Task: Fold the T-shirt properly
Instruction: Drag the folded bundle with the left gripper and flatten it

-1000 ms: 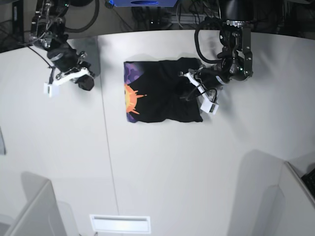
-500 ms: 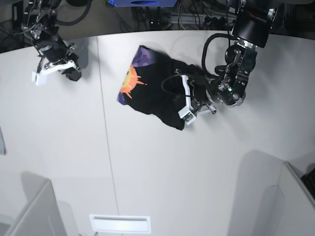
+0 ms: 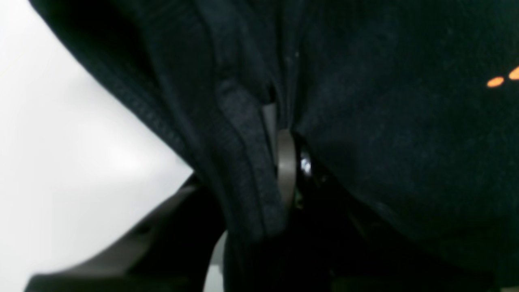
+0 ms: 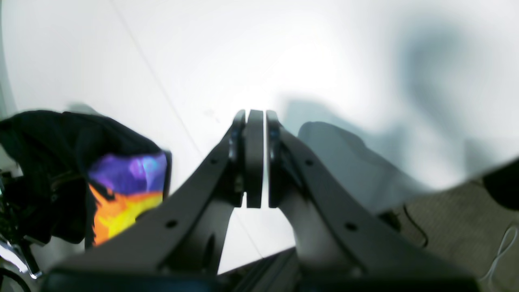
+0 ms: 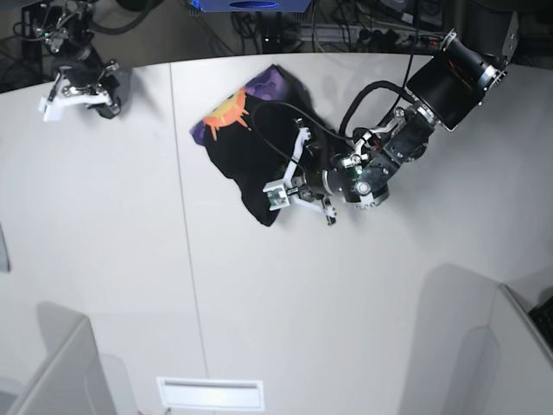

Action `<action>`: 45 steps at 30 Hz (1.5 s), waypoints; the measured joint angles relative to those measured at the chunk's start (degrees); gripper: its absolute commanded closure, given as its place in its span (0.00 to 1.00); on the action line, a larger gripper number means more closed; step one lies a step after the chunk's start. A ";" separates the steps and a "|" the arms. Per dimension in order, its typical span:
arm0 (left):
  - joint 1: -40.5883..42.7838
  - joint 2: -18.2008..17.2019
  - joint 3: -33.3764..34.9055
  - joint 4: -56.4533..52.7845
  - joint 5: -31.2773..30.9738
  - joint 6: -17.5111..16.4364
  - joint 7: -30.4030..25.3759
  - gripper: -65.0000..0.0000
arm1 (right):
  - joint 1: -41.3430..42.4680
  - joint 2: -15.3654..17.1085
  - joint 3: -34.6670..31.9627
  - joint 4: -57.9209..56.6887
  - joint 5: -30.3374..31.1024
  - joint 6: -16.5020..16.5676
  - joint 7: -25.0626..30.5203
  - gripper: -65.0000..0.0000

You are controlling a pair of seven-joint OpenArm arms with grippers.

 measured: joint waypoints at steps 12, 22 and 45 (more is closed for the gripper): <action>-10.03 -0.22 14.29 -1.05 1.29 -7.72 -5.05 1.00 | -1.14 -2.19 1.16 -0.15 0.02 0.00 -0.09 1.00; -11.80 2.93 18.08 -3.39 14.60 -8.79 -11.80 1.00 | -1.11 -2.03 1.16 -0.15 0.02 0.00 0.09 1.00; -11.80 5.81 17.77 -6.58 15.21 -8.33 -12.41 1.00 | -1.11 -2.01 0.98 -0.15 0.00 0.00 -0.31 1.00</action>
